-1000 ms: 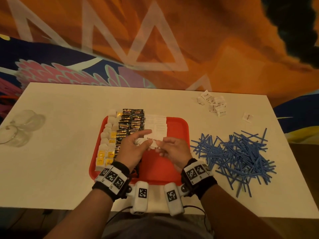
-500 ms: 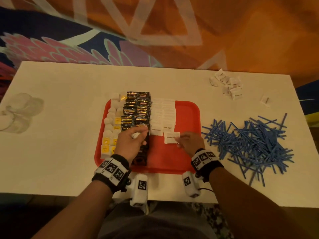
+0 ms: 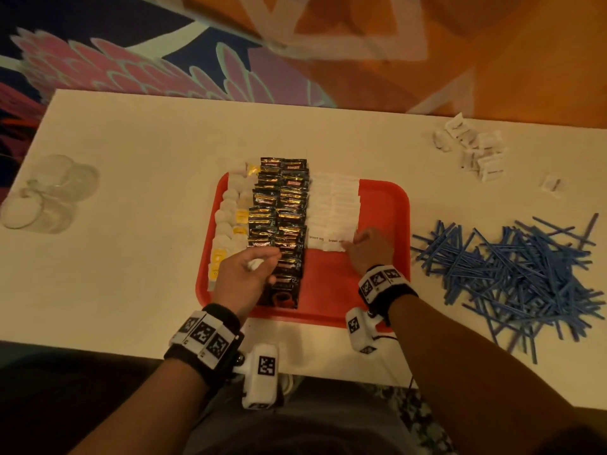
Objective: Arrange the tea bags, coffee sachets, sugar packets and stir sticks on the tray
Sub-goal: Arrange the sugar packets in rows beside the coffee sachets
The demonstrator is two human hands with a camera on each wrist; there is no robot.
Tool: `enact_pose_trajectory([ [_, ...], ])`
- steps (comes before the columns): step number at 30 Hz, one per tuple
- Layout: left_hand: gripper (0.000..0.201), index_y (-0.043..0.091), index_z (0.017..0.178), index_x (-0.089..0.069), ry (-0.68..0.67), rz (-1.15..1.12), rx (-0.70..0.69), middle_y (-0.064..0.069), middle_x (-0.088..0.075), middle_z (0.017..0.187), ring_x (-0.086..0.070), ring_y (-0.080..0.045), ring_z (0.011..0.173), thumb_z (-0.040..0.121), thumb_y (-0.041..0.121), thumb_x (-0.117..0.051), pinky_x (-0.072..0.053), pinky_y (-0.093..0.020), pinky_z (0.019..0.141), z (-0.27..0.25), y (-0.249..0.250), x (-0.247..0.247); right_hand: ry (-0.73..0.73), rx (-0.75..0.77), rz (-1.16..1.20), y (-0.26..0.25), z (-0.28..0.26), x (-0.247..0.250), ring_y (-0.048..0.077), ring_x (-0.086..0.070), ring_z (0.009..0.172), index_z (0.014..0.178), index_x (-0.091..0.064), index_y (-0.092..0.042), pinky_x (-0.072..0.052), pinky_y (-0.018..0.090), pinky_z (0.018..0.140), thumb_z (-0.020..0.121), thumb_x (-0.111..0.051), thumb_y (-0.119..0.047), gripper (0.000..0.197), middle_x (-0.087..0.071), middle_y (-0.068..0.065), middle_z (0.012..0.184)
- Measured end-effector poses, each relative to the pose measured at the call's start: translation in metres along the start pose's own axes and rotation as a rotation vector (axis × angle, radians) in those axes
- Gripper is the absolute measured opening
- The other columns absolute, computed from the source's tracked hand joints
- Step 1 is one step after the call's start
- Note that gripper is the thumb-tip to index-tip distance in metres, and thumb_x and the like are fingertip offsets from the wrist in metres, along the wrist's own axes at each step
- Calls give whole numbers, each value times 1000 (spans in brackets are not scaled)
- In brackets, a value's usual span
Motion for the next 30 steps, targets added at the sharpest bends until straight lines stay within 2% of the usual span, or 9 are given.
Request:
enact_pose_trajectory([
  [3,15,19,99,-75,17,-8,6,-2,-72,100,-59,-2,56,94,9,-65,-44,-13,51,1,0,2,40,38,49,1,-3,2,10,-51,73,95,-50,-20,-34,21,54,85,-73,-27,26,-58,-3,88],
  [6,15,15,99,-74,25,-34,9,-4,-72,98,-57,-1,53,94,6,-64,-41,-11,45,0,2,3,86,275,-28,-15,-12,2,17,-55,86,93,-52,-21,-45,26,71,86,-68,-19,18,-56,-3,89],
  [9,14,15,99,-74,23,-18,8,-2,-71,92,-57,-1,54,94,6,-64,-43,-13,46,-1,1,5,10,505,-240,-33,-18,-16,16,-48,103,99,-62,-17,-34,22,85,91,-61,-12,9,-54,1,103],
  [14,15,20,95,-75,30,-24,23,-3,-75,99,-59,-8,60,93,8,-66,-48,-22,56,-3,-8,14,-10,508,-285,-33,-10,-25,21,-47,112,110,-71,-16,-28,17,87,93,-59,-8,22,-55,4,111],
  [19,10,16,98,-73,17,-90,92,0,-72,78,-57,-11,57,96,13,-63,-44,-31,60,-5,-12,12,-3,471,-264,-35,-17,-13,18,-46,118,114,-69,-22,-37,27,96,92,-63,-17,24,-55,0,118],
  [22,19,12,100,-70,-22,-163,158,-3,-70,77,-54,-11,53,101,25,-56,-39,-25,53,-6,-8,0,41,458,-180,-39,-26,0,18,-51,114,109,-69,-23,-39,28,95,90,-66,-23,20,-59,0,117],
  [24,27,11,102,-68,-66,-221,184,-6,-68,78,-53,-13,52,103,32,-51,-37,-19,44,-9,-2,-11,60,450,-109,-43,-34,11,15,-55,105,103,-70,-22,-42,25,89,89,-68,-25,15,-62,-1,113],
  [28,35,13,102,-65,-115,-254,202,-10,-69,77,-55,-17,52,105,40,-43,-37,-18,38,-15,13,-30,28,463,9,-52,-56,28,-2,-54,78,90,-68,-25,-40,10,72,89,-69,-25,2,-63,-11,92],
  [30,37,10,103,-63,-128,-259,181,-12,-68,75,-56,-18,51,105,40,-42,-35,-16,36,-17,20,-40,-8,452,104,-57,-69,36,-4,-55,75,83,-66,-28,-37,6,64,87,-71,-25,7,-63,-14,85],
])
Point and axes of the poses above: each hand's wrist, its own z-axis towards the middle knuckle, its own x-axis out of the back of the hand, y = z × x, the point moved 6 cm from there along z, towards the middle knuckle
